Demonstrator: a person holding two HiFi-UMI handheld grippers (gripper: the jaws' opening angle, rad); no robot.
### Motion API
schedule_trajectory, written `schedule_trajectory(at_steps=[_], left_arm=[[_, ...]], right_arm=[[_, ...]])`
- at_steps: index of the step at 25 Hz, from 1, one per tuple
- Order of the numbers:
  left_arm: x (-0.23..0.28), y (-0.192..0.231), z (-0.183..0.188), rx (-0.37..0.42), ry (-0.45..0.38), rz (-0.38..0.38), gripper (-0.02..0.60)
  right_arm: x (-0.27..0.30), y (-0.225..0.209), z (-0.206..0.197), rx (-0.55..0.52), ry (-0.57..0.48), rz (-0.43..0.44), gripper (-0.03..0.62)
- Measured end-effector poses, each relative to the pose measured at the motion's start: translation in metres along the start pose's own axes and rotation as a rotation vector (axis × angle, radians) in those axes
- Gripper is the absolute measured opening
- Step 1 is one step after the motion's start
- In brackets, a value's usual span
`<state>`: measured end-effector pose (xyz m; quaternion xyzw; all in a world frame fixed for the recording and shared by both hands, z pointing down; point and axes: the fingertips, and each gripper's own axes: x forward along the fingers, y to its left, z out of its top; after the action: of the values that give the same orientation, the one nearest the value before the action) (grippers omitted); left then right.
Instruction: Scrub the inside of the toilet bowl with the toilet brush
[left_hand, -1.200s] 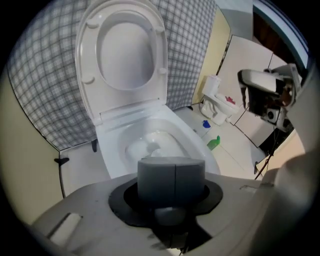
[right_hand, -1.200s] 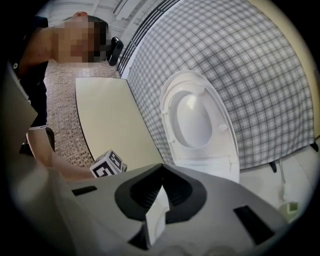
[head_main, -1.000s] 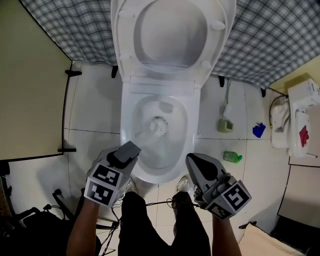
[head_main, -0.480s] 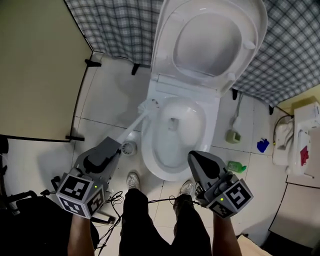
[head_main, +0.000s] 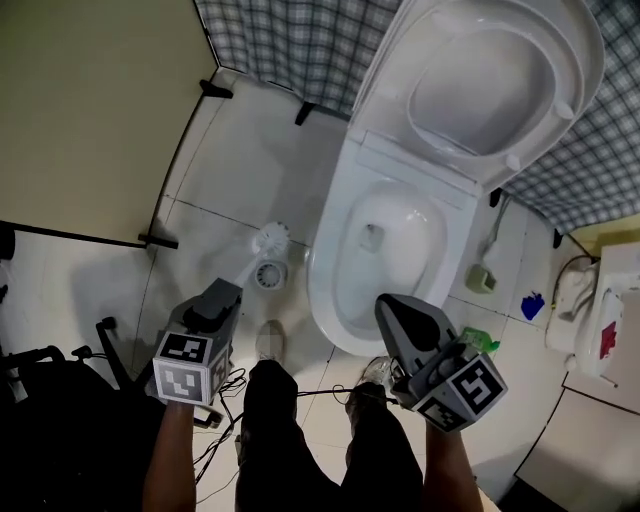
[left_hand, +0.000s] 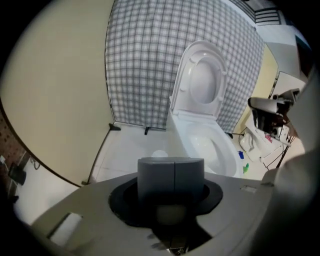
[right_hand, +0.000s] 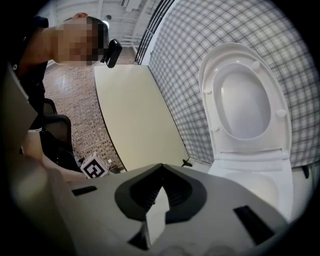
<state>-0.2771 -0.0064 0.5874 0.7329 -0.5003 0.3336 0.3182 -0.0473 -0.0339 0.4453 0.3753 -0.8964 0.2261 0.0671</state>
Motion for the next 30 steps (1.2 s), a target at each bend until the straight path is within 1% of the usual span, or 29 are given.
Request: schedule_trajectory(at_steps=[4, 7, 9, 11, 15, 18, 24, 30], left_arm=[[0.040, 0.009, -0.057, -0.026, 0.157, 0.014, 0.163], [0.067, 0.012, -0.087, -0.022, 0.256, 0.025, 0.163], [0.081, 0.017, -0.102, -0.021, 0.301, 0.036, 0.163], [0.098, 0.020, -0.110, -0.015, 0.324, 0.038, 0.163], [0.125, 0.018, -0.128, 0.001, 0.390, 0.035, 0.163], [0.138, 0.021, -0.130, 0.004, 0.402, 0.047, 0.163], [0.163, 0.023, -0.141, 0.010, 0.418, 0.029, 0.163], [0.186, 0.021, -0.139, 0.062, 0.384, 0.054, 0.167]], right_arm=[[0.009, -0.004, -0.009, 0.004, 0.009, 0.001, 0.000], [0.013, -0.005, -0.018, 0.012, 0.021, -0.005, 0.000], [0.017, -0.002, -0.021, 0.020, 0.024, 0.001, 0.000], [0.020, 0.000, -0.022, 0.026, 0.025, 0.005, 0.000], [0.020, -0.005, -0.027, 0.026, 0.027, -0.010, 0.000], [0.022, -0.009, -0.031, 0.024, 0.026, -0.021, 0.000], [0.021, -0.020, -0.039, 0.024, 0.014, -0.053, 0.000], [0.021, -0.029, -0.035, 0.011, 0.001, -0.063, 0.000]])
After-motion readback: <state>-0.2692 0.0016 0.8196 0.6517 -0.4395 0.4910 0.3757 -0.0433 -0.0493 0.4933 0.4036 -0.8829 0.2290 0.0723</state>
